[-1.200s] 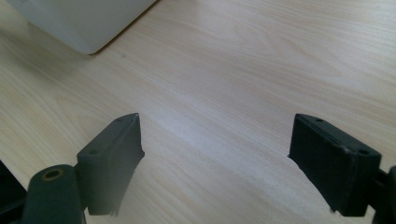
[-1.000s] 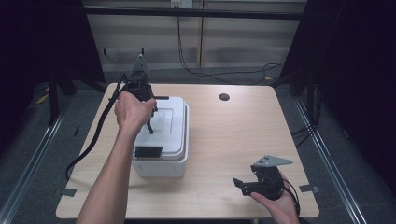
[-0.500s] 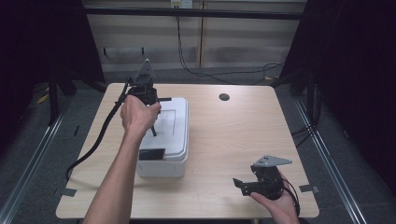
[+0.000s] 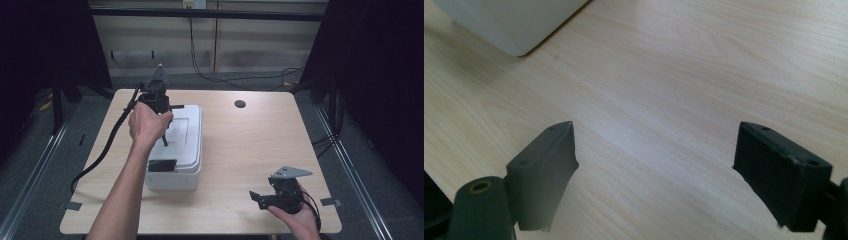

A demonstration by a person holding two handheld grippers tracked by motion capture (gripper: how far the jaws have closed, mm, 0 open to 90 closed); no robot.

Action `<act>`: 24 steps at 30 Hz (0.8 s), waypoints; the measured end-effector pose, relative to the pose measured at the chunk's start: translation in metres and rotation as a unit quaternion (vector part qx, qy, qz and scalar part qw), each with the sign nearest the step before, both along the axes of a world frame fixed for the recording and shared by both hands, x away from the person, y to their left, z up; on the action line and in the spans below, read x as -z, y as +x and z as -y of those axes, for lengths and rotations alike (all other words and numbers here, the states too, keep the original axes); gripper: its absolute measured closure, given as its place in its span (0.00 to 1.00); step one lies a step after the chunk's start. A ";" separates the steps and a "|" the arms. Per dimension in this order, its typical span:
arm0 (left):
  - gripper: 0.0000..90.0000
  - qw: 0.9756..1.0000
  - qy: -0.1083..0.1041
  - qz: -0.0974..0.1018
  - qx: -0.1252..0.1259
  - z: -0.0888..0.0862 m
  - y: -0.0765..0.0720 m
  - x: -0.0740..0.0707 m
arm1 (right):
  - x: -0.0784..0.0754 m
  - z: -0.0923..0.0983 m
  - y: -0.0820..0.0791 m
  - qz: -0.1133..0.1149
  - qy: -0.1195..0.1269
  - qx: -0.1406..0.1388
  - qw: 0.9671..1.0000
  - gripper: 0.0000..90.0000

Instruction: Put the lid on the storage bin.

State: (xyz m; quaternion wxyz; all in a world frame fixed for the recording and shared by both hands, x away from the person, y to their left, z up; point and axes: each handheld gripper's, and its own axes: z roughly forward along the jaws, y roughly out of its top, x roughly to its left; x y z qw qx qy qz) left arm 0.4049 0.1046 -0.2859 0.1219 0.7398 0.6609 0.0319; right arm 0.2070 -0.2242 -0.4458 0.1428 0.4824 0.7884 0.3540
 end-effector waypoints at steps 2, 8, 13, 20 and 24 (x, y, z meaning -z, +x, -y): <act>0.94 1.000 0.004 0.007 0.006 0.000 0.001 0.001 | 0.000 0.000 0.000 -0.001 0.001 0.000 1.000 0.19; 0.93 1.000 -0.001 0.013 0.014 0.000 0.002 0.001 | 0.000 0.000 0.000 -0.001 0.002 0.000 1.000 0.19; 0.90 0.999 -0.010 0.009 0.036 0.004 0.002 0.003 | 0.000 0.000 0.000 -0.002 0.002 0.001 1.000 0.19; 0.89 0.999 -0.014 0.000 0.036 0.004 0.005 0.005 | 0.000 0.001 0.000 -0.001 0.002 0.000 1.000 0.18; 0.91 0.999 -0.007 -0.004 0.032 0.001 0.009 0.004 | 0.000 0.000 0.000 -0.002 0.003 -0.001 1.000 0.18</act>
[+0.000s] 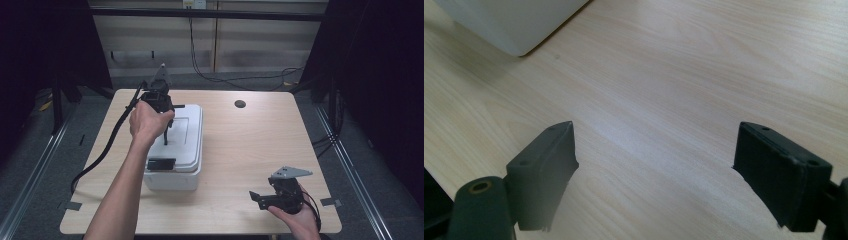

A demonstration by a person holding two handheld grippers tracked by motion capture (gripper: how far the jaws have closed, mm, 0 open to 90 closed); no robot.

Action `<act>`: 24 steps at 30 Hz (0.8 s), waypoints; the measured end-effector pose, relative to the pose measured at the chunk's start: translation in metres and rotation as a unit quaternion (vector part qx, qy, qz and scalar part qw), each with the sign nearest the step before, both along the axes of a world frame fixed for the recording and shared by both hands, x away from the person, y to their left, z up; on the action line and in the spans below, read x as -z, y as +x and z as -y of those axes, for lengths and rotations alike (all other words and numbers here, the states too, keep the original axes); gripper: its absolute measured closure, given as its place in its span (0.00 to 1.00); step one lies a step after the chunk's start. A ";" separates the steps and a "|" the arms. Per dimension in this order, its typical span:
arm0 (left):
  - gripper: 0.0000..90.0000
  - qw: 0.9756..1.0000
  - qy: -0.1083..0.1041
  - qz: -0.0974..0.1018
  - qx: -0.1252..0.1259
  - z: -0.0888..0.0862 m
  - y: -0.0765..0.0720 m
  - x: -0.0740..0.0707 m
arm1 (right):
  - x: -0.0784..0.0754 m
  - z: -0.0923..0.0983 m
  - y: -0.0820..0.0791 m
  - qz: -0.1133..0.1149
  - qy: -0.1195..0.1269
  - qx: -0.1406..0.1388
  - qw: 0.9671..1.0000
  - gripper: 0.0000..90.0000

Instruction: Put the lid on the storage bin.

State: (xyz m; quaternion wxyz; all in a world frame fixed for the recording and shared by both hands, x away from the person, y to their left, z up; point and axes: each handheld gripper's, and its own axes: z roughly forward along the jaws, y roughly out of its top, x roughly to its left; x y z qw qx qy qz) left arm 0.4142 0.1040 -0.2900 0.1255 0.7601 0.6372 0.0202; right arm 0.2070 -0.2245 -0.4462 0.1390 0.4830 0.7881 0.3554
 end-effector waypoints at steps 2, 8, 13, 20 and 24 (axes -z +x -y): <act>0.90 1.000 0.000 -0.005 0.003 -0.001 0.001 0.001 | 0.000 0.000 0.000 0.001 0.000 0.000 1.000 0.18; 0.92 1.000 0.006 -0.022 -0.001 0.001 0.014 0.016 | 0.000 0.001 -0.001 0.002 0.002 0.001 1.000 0.18; 0.94 1.000 0.006 -0.023 -0.020 -0.006 0.014 0.011 | 0.000 0.000 0.000 -0.002 0.002 -0.001 1.000 0.18; 0.94 1.000 -0.005 -0.011 -0.023 -0.009 0.008 -0.002 | 0.000 -0.001 0.000 -0.003 0.000 0.000 1.000 0.18; 0.94 1.000 -0.004 -0.019 -0.019 -0.004 0.005 -0.003 | 0.001 -0.001 0.001 -0.003 0.000 -0.001 1.000 0.18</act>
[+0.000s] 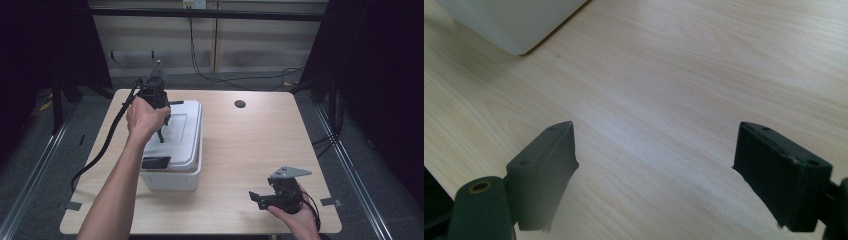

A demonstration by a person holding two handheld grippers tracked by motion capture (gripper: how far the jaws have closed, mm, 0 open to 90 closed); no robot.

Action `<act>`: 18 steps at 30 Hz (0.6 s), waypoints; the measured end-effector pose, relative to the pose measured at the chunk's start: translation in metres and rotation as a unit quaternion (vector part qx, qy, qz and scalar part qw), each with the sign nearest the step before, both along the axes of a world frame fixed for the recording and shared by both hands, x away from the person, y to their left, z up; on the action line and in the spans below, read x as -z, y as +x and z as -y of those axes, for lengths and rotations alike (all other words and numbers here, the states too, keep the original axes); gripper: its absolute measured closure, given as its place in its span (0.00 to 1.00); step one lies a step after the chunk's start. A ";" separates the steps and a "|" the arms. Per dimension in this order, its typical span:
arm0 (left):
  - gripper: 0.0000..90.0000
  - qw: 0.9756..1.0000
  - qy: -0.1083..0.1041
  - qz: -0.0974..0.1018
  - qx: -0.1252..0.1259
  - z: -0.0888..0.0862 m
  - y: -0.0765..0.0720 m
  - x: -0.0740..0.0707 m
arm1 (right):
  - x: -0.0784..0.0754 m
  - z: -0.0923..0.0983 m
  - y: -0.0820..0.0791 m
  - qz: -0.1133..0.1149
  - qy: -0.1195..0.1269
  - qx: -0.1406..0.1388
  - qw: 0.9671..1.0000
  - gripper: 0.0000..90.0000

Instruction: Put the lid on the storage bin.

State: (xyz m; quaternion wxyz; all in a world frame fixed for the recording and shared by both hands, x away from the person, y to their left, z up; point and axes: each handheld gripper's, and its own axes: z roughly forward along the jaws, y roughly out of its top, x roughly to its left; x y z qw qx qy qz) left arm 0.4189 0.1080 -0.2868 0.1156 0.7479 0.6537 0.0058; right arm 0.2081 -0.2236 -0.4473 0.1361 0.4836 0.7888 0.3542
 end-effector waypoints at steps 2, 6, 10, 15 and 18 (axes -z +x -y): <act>0.94 1.000 0.002 -0.004 -0.003 0.003 -0.001 0.003 | 0.000 0.000 0.000 -0.001 0.000 0.001 1.000 0.19; 0.94 1.000 0.001 -0.003 -0.001 0.010 0.000 0.010 | 0.000 0.000 -0.001 -0.001 -0.001 -0.001 1.000 0.18; 0.94 1.000 0.002 -0.005 -0.002 0.012 0.001 0.011 | 0.000 0.001 0.000 0.001 0.002 -0.002 1.000 0.18; 0.94 1.000 0.001 -0.006 -0.012 0.012 0.000 0.014 | 0.000 0.000 -0.001 -0.001 0.000 -0.001 1.000 0.18; 0.94 1.000 0.001 -0.007 -0.020 0.012 -0.001 0.015 | 0.000 0.000 -0.001 -0.001 0.001 0.000 1.000 0.18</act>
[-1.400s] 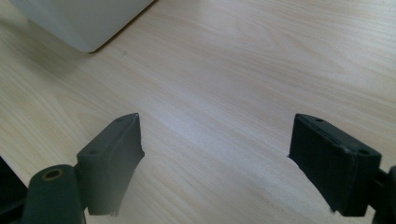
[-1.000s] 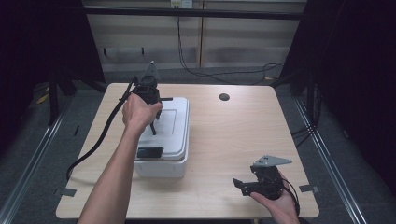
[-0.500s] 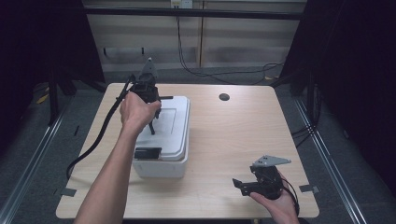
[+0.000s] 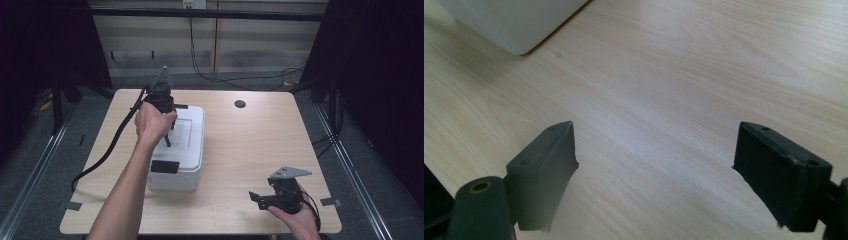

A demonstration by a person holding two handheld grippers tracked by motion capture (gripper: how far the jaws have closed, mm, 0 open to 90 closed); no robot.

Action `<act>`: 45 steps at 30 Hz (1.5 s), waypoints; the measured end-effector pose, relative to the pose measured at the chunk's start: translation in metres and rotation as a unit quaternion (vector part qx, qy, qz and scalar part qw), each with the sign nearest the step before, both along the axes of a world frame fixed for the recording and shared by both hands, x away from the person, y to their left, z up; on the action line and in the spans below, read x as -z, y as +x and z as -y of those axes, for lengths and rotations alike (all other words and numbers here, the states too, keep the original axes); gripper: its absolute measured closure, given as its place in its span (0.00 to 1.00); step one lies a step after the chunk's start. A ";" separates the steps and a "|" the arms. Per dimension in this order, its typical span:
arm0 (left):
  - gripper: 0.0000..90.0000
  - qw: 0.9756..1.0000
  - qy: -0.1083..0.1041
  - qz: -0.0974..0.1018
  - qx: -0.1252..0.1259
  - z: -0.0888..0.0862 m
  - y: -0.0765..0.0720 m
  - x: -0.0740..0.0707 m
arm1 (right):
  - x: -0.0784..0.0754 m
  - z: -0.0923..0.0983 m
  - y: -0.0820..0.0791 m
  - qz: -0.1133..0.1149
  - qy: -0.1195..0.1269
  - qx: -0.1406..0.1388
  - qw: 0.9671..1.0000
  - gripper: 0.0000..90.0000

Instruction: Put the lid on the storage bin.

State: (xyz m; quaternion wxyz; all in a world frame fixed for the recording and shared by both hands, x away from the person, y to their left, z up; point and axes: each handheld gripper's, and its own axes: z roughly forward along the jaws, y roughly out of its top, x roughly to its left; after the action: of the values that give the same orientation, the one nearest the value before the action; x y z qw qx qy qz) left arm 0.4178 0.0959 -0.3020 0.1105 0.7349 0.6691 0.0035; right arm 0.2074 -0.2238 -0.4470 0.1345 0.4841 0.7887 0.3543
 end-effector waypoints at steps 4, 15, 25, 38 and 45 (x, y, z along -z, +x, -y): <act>0.94 1.000 -0.003 0.001 -0.008 -0.002 -0.001 0.003 | 0.000 0.000 0.000 0.000 -0.002 -0.001 1.000 0.18; 0.94 1.000 -0.014 -0.005 -0.009 -0.010 0.001 0.011 | 0.000 0.000 0.000 0.000 -0.002 -0.001 1.000 0.19; 0.65 0.999 -0.038 0.010 0.009 -0.030 0.003 0.010 | 0.000 0.000 0.000 0.000 -0.001 0.000 1.000 0.18; 0.31 0.988 -0.103 0.083 0.081 -0.068 -0.005 -0.004 | 0.000 0.000 0.000 -0.001 -0.002 0.001 1.000 0.18; 0.23 0.978 -0.141 0.106 0.111 -0.105 -0.011 0.003 | 0.001 -0.001 0.001 -0.002 -0.002 0.001 1.000 0.19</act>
State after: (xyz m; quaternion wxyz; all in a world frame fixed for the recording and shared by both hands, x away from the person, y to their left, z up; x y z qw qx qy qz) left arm 0.4069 0.2012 -0.3046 0.2831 0.7770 0.5617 -0.0248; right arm 0.2084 -0.2231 -0.4475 0.1347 0.4852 0.7891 0.3518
